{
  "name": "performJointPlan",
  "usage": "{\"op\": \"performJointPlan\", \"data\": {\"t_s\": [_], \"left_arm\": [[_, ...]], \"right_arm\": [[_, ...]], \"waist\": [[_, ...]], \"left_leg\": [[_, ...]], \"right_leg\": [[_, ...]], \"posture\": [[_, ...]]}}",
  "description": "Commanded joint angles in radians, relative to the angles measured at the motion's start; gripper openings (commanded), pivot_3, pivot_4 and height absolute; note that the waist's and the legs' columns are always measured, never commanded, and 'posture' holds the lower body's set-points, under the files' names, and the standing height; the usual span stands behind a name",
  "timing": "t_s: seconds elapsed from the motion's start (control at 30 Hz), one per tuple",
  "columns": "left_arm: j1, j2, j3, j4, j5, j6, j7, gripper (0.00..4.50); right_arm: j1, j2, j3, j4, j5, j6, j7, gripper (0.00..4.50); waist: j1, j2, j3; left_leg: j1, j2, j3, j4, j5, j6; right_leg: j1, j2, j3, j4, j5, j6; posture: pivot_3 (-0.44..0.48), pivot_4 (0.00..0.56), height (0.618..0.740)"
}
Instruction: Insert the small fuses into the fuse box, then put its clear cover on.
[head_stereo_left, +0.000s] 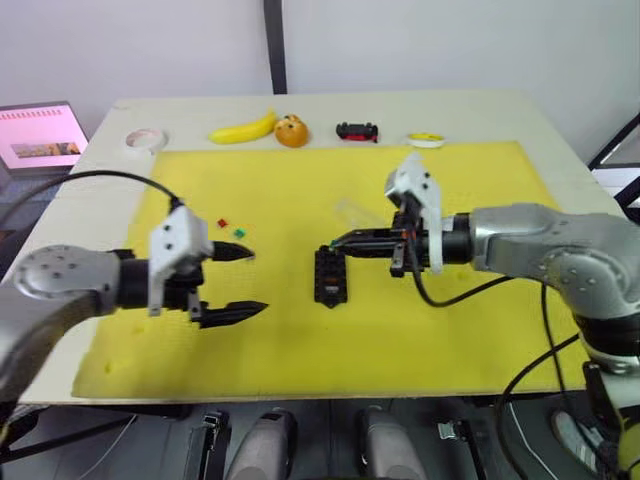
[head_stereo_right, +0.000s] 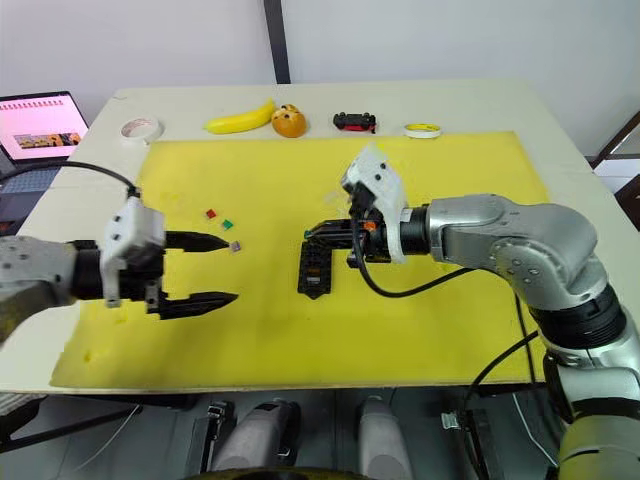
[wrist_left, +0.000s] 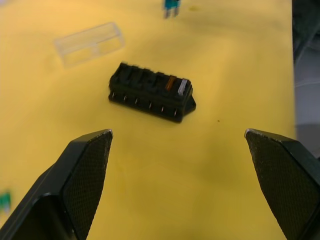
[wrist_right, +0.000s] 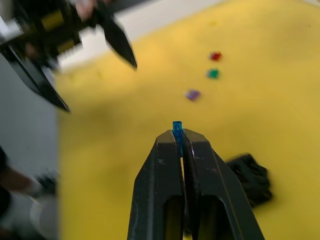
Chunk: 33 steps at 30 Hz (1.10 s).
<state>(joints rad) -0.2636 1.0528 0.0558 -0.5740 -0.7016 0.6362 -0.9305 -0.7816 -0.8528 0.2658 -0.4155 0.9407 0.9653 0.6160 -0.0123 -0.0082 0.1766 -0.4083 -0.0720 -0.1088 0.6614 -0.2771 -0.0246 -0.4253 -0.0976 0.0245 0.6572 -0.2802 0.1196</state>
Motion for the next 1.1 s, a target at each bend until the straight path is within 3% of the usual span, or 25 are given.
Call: {"op": "performJointPlan", "data": {"t_s": [0.03,0.37,0.67,1.1], "left_arm": [[-0.070,-0.050,-0.086,0.021,0.091,-0.067,-0.023,4.46],[-0.192,-0.166,-0.267,0.261,0.301,-0.287,-0.209,4.46],[-0.252,-0.268,-0.283,0.385,0.346,-0.342,-0.273,4.46],[-0.268,-0.333,-0.281,0.424,0.393,-0.344,-0.287,4.46]], "right_arm": [[-0.022,0.006,0.056,0.005,-0.161,-0.092,0.101,0.00],[-0.063,0.077,0.186,0.075,-0.437,-0.177,0.252,0.00],[-0.078,0.124,0.208,0.155,-0.590,-0.254,0.348,0.00],[-0.063,0.172,0.206,0.214,-0.709,-0.303,0.433,0.00]], "waist": [[-0.001,0.000,0.000],[-0.001,0.000,0.000],[-0.003,0.000,0.000],[-0.002,0.000,0.000]], "left_leg": [[0.000,0.000,0.000,0.000,0.000,0.000],[-0.001,0.000,-0.001,0.000,0.000,0.000],[-0.001,0.000,-0.001,0.001,0.000,0.000],[-0.001,0.000,-0.001,0.002,0.001,-0.001]], "right_leg": [[0.000,0.000,0.000,0.000,0.000,0.000],[-0.001,0.000,0.000,0.000,0.000,0.000],[-0.001,0.001,-0.001,0.001,0.000,0.000],[-0.002,0.001,-0.001,0.004,0.000,0.000]], "posture": [[0.000,0.150,0.740],[0.000,0.150,0.740],[0.000,0.150,0.740],[0.000,0.150,0.740]]}}
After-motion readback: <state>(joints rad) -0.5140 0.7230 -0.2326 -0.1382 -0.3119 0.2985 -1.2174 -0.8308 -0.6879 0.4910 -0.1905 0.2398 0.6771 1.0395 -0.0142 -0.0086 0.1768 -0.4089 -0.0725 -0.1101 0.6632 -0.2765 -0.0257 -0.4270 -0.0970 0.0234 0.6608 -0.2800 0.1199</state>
